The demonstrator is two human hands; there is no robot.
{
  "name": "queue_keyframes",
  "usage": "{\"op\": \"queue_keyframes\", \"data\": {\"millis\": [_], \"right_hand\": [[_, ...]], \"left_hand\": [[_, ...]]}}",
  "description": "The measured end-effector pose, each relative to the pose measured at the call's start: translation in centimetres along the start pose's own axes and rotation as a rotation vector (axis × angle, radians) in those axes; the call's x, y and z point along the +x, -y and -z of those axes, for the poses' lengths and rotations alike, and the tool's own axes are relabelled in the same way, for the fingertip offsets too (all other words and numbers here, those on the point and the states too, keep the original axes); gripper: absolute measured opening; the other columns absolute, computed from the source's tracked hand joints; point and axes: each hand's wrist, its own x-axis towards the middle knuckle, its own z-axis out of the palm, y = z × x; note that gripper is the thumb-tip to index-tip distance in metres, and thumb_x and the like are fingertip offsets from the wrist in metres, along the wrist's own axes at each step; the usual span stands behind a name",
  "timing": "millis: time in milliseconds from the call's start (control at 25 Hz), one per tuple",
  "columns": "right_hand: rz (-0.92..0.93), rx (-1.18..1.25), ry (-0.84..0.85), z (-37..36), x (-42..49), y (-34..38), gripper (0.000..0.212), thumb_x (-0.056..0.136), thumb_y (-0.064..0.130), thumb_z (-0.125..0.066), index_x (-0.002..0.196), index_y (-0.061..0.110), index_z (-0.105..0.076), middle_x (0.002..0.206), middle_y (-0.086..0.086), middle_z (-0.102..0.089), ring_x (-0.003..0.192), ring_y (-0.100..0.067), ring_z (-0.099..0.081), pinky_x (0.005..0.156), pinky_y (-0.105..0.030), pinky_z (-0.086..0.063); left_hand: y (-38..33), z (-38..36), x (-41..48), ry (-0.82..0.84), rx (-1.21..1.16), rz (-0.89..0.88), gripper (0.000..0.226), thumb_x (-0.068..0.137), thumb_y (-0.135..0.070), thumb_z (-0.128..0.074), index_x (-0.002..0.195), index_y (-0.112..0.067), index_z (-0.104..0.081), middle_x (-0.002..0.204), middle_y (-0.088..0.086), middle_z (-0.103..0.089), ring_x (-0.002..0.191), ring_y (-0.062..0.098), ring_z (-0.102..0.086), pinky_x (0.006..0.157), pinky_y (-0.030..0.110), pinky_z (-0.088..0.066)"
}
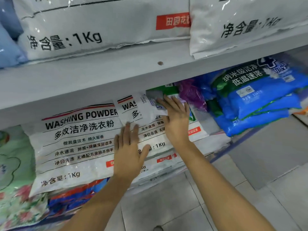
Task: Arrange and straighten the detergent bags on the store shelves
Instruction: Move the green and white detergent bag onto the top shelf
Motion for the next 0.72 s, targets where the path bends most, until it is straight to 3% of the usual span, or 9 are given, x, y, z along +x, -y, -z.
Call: {"op": "queue_keyframes", "data": {"millis": [80,200,280,360,440,560,640,720], "right_hand": [[-0.04,0.189,-0.021,1.1,-0.3,0.2,0.052,0.075,0.014,-0.034,0.119,0.016,-0.063,0.123,-0.007,-0.063,0.119,-0.029,-0.054,0.104,-0.056,-0.034],[-0.081,0.486,-0.033,3.0,-1.5,1.1,0.041,0.084,0.012,-0.038,0.117,0.008,-0.062,0.112,-0.002,-0.066,0.11,-0.021,-0.059,0.097,-0.04,-0.046],[-0.201,0.675,-0.003,4.5,-2.1,2.0,0.03,0.087,0.01,-0.041,0.106,0.006,-0.064,0.091,0.014,-0.067,0.086,0.001,-0.062,0.077,-0.018,-0.05],[-0.384,0.807,0.027,6.4,-2.0,2.6,0.024,0.091,-0.003,-0.041,0.095,0.004,-0.063,0.069,0.02,-0.062,0.063,0.01,-0.057,0.056,-0.005,-0.041],[-0.512,0.855,-0.001,8.6,-1.8,2.2,0.031,0.094,-0.005,-0.039,0.075,0.008,-0.059,0.053,0.018,-0.06,0.051,0.009,-0.053,0.048,-0.007,-0.039],[-0.591,0.952,-0.008,11.7,-2.0,1.8,0.037,0.098,0.012,-0.039,0.066,0.015,-0.057,0.054,0.011,-0.065,0.054,0.0,-0.06,0.054,-0.02,-0.049],[-0.648,1.007,0.042,13.1,-2.6,2.1,0.037,0.098,0.019,-0.04,0.067,0.014,-0.059,0.056,0.007,-0.068,0.055,-0.004,-0.064,0.057,-0.022,-0.053],[-0.707,1.074,0.112,14.3,-3.3,2.9,0.036,0.096,0.022,-0.041,0.068,0.011,-0.059,0.056,0.003,-0.068,0.053,-0.007,-0.065,0.057,-0.025,-0.054]], "left_hand": [[0.0,-0.1,0.0,0.002,-0.004,0.0,0.07,0.091,-0.062,-0.011,0.145,-0.019,-0.019,0.155,0.011,-0.017,0.143,0.031,-0.015,0.114,0.046,-0.009],[-0.1,0.2,0.0,0.005,-0.011,-0.008,0.07,0.092,-0.061,-0.013,0.144,-0.015,-0.025,0.153,0.015,-0.023,0.14,0.035,-0.023,0.112,0.052,-0.019],[-0.2,0.5,-0.1,0.022,-0.028,-0.007,0.071,0.092,-0.061,-0.013,0.144,-0.015,-0.026,0.152,0.016,-0.024,0.14,0.036,-0.024,0.111,0.053,-0.02],[-0.2,0.8,-0.1,0.057,-0.053,-0.006,0.071,0.091,-0.062,-0.015,0.144,-0.016,-0.026,0.152,0.016,-0.023,0.14,0.036,-0.023,0.111,0.053,-0.019],[0.0,1.1,0.0,0.096,-0.11,-0.007,0.075,0.088,-0.066,-0.02,0.143,-0.016,-0.028,0.153,0.014,-0.022,0.141,0.033,-0.022,0.112,0.051,-0.016],[-0.3,3.7,0.2,0.137,-0.348,0.021,0.085,0.076,-0.066,-0.045,0.145,-0.02,-0.026,0.153,0.001,-0.022,0.141,0.019,-0.02,0.115,0.045,-0.015],[-1.5,7.3,-0.4,0.238,-0.699,0.09,0.084,0.074,-0.041,-0.072,0.142,-0.023,-0.026,0.139,-0.015,-0.035,0.126,-0.002,-0.037,0.108,0.029,-0.032],[-2.4,10.7,-1.8,0.355,-0.974,0.155,0.079,0.069,-0.014,-0.08,0.133,-0.023,-0.034,0.123,-0.02,-0.05,0.1,-0.017,-0.053,0.084,0.007,-0.042]]}}
